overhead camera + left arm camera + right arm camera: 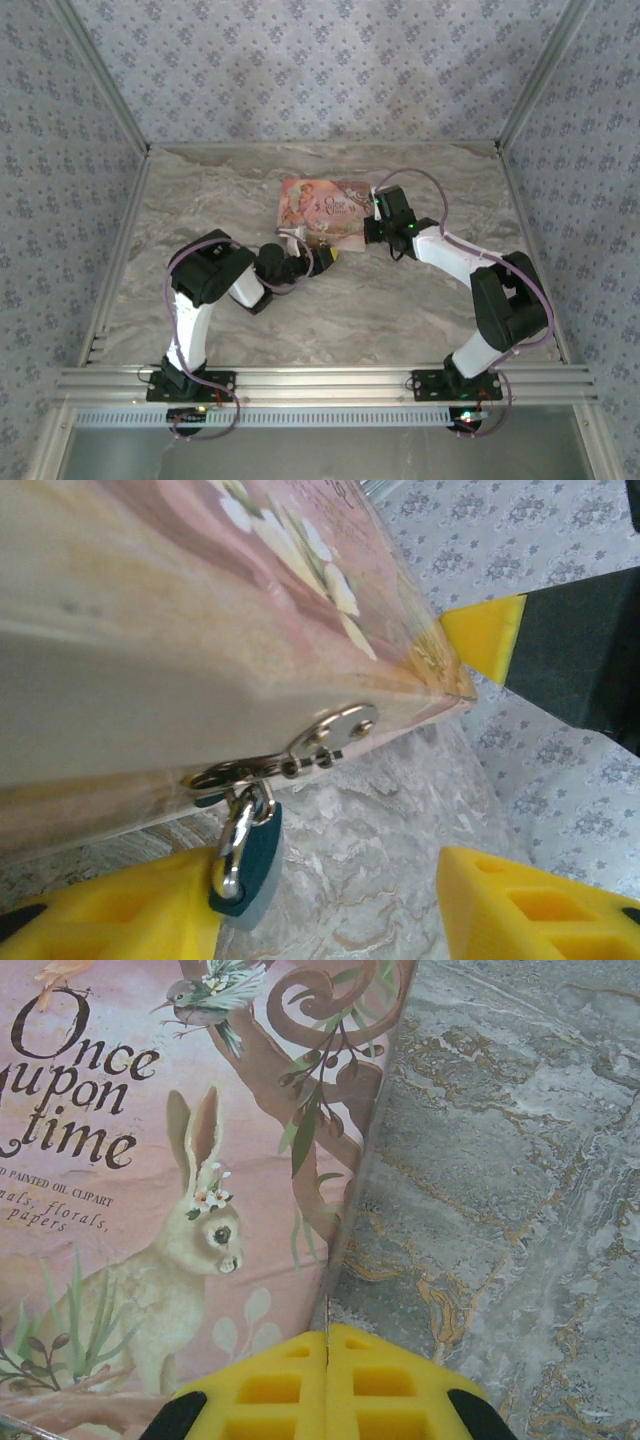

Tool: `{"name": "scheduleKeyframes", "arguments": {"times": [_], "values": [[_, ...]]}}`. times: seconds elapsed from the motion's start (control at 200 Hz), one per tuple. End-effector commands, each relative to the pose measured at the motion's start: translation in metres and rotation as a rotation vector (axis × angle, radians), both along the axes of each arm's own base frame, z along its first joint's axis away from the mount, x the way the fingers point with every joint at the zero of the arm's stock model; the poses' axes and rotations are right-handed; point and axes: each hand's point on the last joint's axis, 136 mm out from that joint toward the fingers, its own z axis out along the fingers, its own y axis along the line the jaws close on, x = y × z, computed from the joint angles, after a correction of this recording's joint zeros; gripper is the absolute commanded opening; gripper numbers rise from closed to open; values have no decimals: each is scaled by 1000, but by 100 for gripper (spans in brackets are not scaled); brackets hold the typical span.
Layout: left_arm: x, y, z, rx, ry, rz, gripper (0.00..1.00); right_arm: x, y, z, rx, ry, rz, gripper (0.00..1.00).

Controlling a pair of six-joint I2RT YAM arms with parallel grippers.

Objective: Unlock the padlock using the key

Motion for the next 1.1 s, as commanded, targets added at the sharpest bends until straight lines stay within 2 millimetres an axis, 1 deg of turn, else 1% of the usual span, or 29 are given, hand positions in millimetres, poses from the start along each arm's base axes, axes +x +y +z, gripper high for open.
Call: {"name": "scheduleKeyframes", "arguments": {"times": [0.0, 0.045, 0.145, 0.235, 0.27, 0.42, 0.47, 0.615, 0.685, 0.78, 0.884, 0.969, 1.049, 1.094], "values": [[-10, 0, -29, 32, 92, -19, 58, -5, 9, 4, 32, -6, 37, 0], [-10, -1, -28, 31, 90, -20, 58, -5, 9, 5, 32, -6, 37, 0], [-10, -6, -27, 20, 92, -37, 53, -4, 10, 4, 34, -4, 40, 0], [-10, -6, -25, 18, 91, -34, 52, -5, 11, 3, 35, -2, 39, 0], [-12, -6, -26, 21, 90, -35, 49, -5, 11, 3, 33, -3, 39, 0], [-13, 3, -33, 35, 114, -5, 46, -4, 10, 4, 30, -7, 37, 0], [-14, 5, -35, 39, 120, -6, 43, -4, 10, 4, 30, -7, 37, 0], [-11, 15, -44, 39, 169, 28, 41, -5, 9, 4, 30, -8, 37, 0], [-11, 19, -47, 46, 172, 42, 39, -6, 10, 4, 31, -10, 38, 0], [-9, 22, -47, 48, 175, 59, 39, -6, 9, 2, 30, -8, 38, 0], [-7, 24, -48, 56, 174, 78, 47, -7, 9, 1, 30, -5, 38, 0], [-6, 27, -48, 64, 161, 97, 50, -8, 10, 0, 30, -6, 39, 0], [-5, 27, -47, 69, 155, 98, 50, -8, 10, 0, 29, -5, 39, 0], [-4, 27, -47, 69, 156, 99, 48, -7, 10, 0, 29, -6, 39, 0]]}}
